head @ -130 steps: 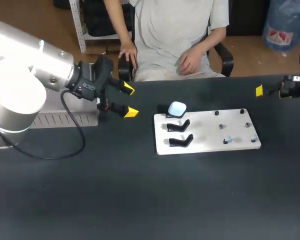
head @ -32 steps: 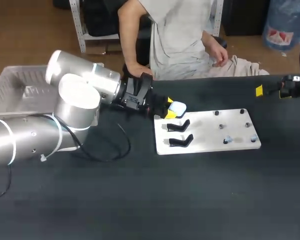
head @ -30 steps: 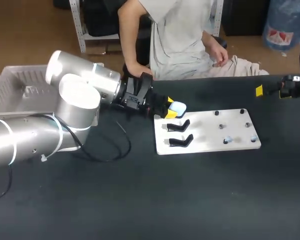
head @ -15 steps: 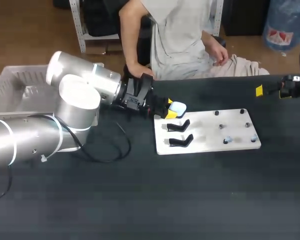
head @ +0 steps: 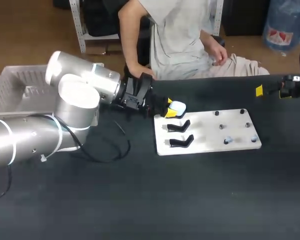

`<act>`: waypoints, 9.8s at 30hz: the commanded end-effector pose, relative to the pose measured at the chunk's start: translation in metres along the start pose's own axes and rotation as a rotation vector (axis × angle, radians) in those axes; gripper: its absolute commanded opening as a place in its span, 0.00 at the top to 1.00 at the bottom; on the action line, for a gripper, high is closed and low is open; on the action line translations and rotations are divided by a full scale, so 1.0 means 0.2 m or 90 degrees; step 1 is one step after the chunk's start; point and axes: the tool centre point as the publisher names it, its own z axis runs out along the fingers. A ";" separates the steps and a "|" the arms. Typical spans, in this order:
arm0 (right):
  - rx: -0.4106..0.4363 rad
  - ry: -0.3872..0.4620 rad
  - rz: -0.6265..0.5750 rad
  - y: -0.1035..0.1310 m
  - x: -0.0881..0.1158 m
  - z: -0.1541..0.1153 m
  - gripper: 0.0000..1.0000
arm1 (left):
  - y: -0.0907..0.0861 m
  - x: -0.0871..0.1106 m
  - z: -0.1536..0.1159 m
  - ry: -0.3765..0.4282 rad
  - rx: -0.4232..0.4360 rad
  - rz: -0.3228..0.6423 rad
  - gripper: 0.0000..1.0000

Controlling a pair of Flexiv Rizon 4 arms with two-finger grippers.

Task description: Pick up each earbud case from the left stands, insert the matching earbuds, close the lid, and place the case in the box.

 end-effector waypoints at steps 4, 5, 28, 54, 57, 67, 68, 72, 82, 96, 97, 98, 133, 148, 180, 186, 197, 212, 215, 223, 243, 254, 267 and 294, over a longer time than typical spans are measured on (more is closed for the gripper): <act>-0.002 0.000 -0.001 0.00 0.00 0.00 0.00 | -0.08 -0.12 -0.14 -0.054 -0.030 0.036 1.00; -0.002 0.000 -0.001 0.00 0.00 0.00 0.00 | -0.10 -0.15 -0.16 -0.064 -0.030 0.036 1.00; -0.002 0.000 -0.001 0.00 0.00 0.00 0.00 | -0.39 -0.46 -0.29 -0.235 -0.046 0.024 1.00; -0.002 0.000 -0.001 0.00 0.00 0.00 0.00 | -0.44 -0.50 -0.32 -0.251 -0.045 0.033 1.00; -0.002 0.000 -0.001 0.00 0.00 0.00 0.00 | -0.44 -0.50 -0.32 -0.251 -0.045 0.033 1.00; -0.013 0.004 -0.015 0.04 0.03 -0.02 0.00 | -0.48 -0.53 -0.28 -0.250 -0.034 0.041 1.00; -0.018 0.002 -0.018 0.06 0.04 -0.03 0.00 | -0.49 -0.54 -0.27 -0.251 -0.033 0.041 1.00; -0.032 -0.002 -0.036 0.16 0.08 -0.07 0.00 | -0.51 -0.56 -0.26 -0.245 -0.023 0.044 1.00; -0.060 0.030 -0.077 0.41 0.19 -0.08 0.00 | -0.58 -0.57 -0.22 -0.248 -0.003 0.041 1.00; -0.096 0.076 -0.115 0.71 0.28 -0.02 0.00 | -0.64 -0.55 -0.19 -0.255 0.003 0.039 1.00; -0.095 0.077 -0.115 0.71 0.29 -0.02 0.00 | -0.65 -0.55 -0.19 -0.254 0.004 0.039 1.00; -0.095 0.077 -0.115 0.72 0.29 -0.02 0.00 | -0.65 -0.55 -0.19 -0.253 0.004 0.038 1.00; -0.105 0.167 -0.129 0.91 0.32 0.20 0.00 | -0.66 -0.52 -0.16 -0.263 -0.002 0.005 1.00; -0.115 0.186 -0.131 0.96 0.28 0.34 0.00 | -0.66 -0.52 -0.16 -0.263 -0.002 0.005 1.00; -0.101 0.184 -0.121 0.92 0.24 0.38 0.00 | -0.66 -0.52 -0.16 -0.263 -0.002 0.005 1.00; -0.097 0.174 -0.119 0.91 0.21 0.37 0.00 | -0.66 -0.52 -0.16 -0.263 -0.002 0.005 1.00; -0.064 0.113 -0.138 0.90 0.10 0.27 0.00 | -0.66 -0.52 -0.16 -0.263 -0.002 0.005 1.00; 0.176 0.194 -0.155 0.54 0.21 0.02 0.00 | -0.66 -0.52 -0.16 -0.263 -0.002 0.005 1.00; 0.200 0.229 -0.136 0.45 0.29 0.00 0.00 | -0.66 -0.52 -0.16 -0.263 -0.002 0.005 1.00; 0.287 0.323 -0.138 0.25 0.46 0.02 0.00 | -0.66 -0.52 -0.16 -0.263 -0.002 0.005 1.00; 0.388 0.405 -0.113 0.02 0.57 0.21 0.52 | -0.66 -0.52 -0.16 -0.263 -0.002 0.005 1.00; 0.456 0.404 -0.099 -0.04 0.58 0.29 0.39 | -0.66 -0.52 -0.16 -0.263 -0.002 0.005 1.00; 0.471 0.398 -0.089 -0.10 0.58 0.32 0.62 | -0.66 -0.52 -0.16 -0.263 -0.002 0.005 1.00; 0.475 0.395 -0.084 -0.12 0.59 0.35 1.00 | -0.66 -0.52 -0.16 -0.263 -0.002 0.005 1.00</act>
